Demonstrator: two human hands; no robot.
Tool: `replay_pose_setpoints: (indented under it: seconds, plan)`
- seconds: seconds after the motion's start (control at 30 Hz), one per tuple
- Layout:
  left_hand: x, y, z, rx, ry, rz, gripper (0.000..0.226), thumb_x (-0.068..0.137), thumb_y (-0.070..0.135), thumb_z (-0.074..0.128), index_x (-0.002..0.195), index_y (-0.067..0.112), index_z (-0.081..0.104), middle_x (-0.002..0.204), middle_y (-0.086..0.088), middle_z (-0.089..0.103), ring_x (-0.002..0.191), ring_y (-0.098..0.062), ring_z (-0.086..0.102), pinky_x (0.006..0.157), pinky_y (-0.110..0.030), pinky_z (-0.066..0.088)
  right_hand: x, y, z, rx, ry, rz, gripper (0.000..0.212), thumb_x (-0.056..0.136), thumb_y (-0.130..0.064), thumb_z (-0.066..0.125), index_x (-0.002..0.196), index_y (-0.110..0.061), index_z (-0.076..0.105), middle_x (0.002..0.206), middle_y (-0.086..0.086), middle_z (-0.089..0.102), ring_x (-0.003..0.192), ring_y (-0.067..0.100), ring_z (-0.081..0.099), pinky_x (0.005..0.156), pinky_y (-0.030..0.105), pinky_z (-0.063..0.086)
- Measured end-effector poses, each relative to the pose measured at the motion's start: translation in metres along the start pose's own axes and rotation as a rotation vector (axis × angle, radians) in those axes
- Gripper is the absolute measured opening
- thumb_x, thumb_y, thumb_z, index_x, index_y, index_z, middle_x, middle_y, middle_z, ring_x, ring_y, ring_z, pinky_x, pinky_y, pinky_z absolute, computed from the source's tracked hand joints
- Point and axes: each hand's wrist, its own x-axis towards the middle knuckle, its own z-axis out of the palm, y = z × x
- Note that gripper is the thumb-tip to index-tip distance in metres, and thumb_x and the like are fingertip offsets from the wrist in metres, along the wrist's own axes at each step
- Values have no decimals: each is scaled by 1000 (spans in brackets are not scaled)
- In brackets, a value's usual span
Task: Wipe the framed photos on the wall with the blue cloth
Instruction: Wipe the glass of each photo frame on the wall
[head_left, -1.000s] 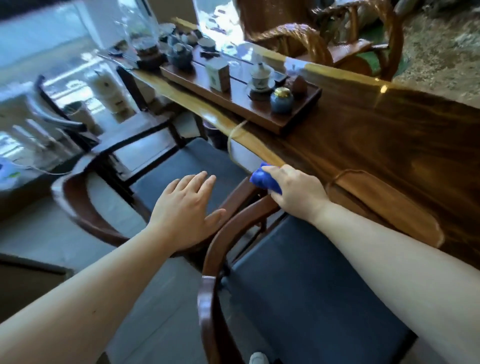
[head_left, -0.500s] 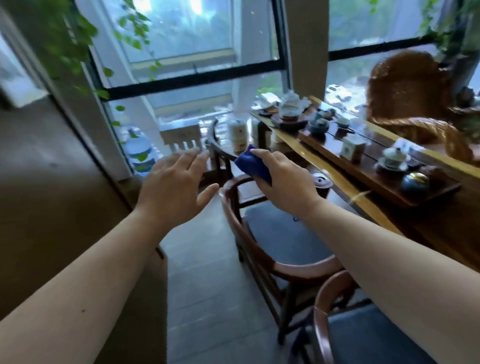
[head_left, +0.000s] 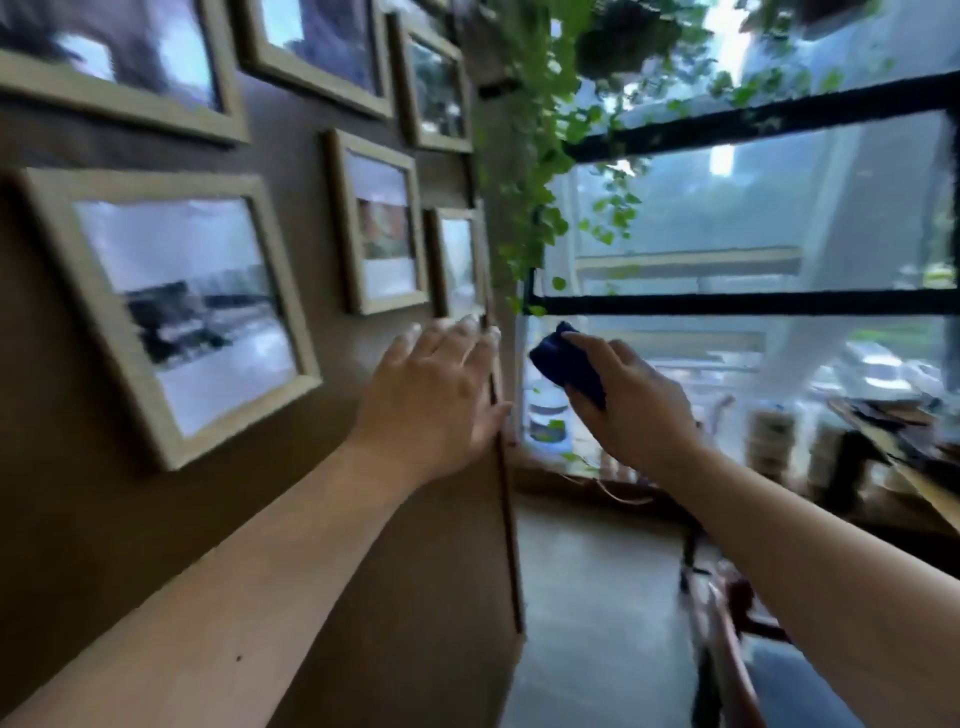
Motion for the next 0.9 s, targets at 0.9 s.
replay_pose_setpoints:
  seconds: [0.9]
  plan:
    - [-53, -182, -135, 844, -216, -382, 102, 80, 73, 39, 149, 4, 9, 159, -18, 15, 146, -33, 11, 118, -54, 13, 148, -284, 100, 929, 107, -317, 56, 89, -32, 57, 139, -40, 35, 123, -7, 41, 88, 4, 46, 65, 15, 39]
